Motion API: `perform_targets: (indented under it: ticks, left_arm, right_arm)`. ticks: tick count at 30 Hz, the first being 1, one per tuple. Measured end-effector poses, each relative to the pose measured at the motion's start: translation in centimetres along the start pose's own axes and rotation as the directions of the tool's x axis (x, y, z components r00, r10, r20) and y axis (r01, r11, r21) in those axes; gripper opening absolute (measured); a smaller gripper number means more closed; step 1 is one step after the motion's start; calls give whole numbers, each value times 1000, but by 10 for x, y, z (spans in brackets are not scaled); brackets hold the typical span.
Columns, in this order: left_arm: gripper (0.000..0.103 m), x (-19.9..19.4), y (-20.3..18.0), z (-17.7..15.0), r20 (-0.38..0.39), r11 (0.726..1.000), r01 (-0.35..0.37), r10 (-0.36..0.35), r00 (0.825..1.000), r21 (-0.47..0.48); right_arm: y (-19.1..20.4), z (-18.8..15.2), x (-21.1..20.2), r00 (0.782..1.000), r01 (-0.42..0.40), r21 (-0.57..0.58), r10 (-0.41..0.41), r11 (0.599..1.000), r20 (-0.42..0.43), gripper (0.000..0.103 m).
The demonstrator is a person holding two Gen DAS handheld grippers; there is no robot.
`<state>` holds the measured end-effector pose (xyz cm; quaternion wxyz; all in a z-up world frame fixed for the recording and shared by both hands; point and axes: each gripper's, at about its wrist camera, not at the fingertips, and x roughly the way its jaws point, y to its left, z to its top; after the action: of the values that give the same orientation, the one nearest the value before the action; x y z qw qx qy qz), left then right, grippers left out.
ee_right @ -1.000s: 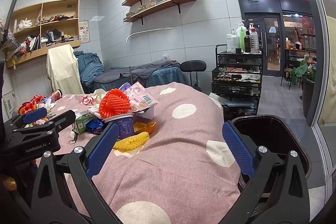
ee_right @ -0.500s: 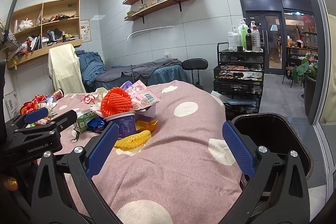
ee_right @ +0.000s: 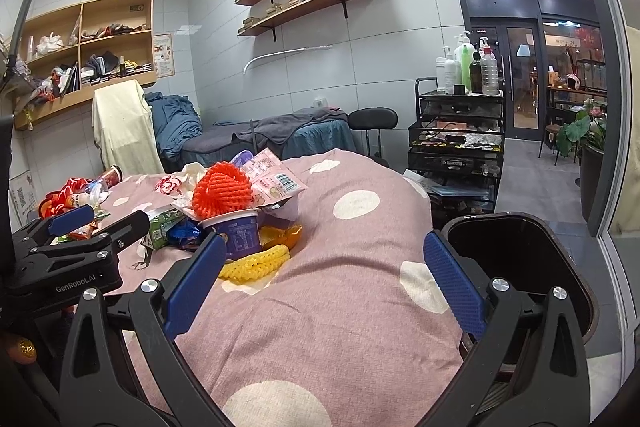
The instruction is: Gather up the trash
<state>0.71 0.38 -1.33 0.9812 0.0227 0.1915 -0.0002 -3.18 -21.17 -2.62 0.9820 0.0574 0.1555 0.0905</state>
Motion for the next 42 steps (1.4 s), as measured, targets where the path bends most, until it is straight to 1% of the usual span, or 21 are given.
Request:
perform_targets:
  ticks: [20, 25, 29, 33, 36, 38, 42]
  left_arm:
    - [98, 6, 1, -5, -23, 1000, -4, 4, 1000, -4]
    - [98, 13, 6, -8, -65, 1000, 0, 0, 998, -7]
    - [98, 26, 18, -13, -132, 1000, -12, 9, 991, -19]
    - [98, 39, 37, -16, -195, 999, -33, 25, 980, -36]
    - [98, 49, 52, -14, -235, 998, -37, 24, 972, -51]
    - [98, 54, 62, -10, -246, 997, -24, 7, 969, -67]
    - [97, 68, 82, 1, -278, 991, 19, -55, 959, -129]
  right_arm:
    - [4, -1, 5, 1000, -2, -6, 2, 1000, -14, 98]
    - [8, 0, 11, 999, -3, -30, 2, 1000, -35, 98]
    - [14, 2, 25, 997, -26, -62, 21, 998, -78, 98]
    - [23, 8, 49, 986, -80, -83, 66, 993, -155, 98]
    - [29, 13, 70, 971, -141, -77, 123, 987, -206, 98]
    - [34, 19, 86, 958, -181, -67, 161, 981, -237, 98]
    - [48, 31, 115, 935, -245, -58, 220, 968, -279, 98]
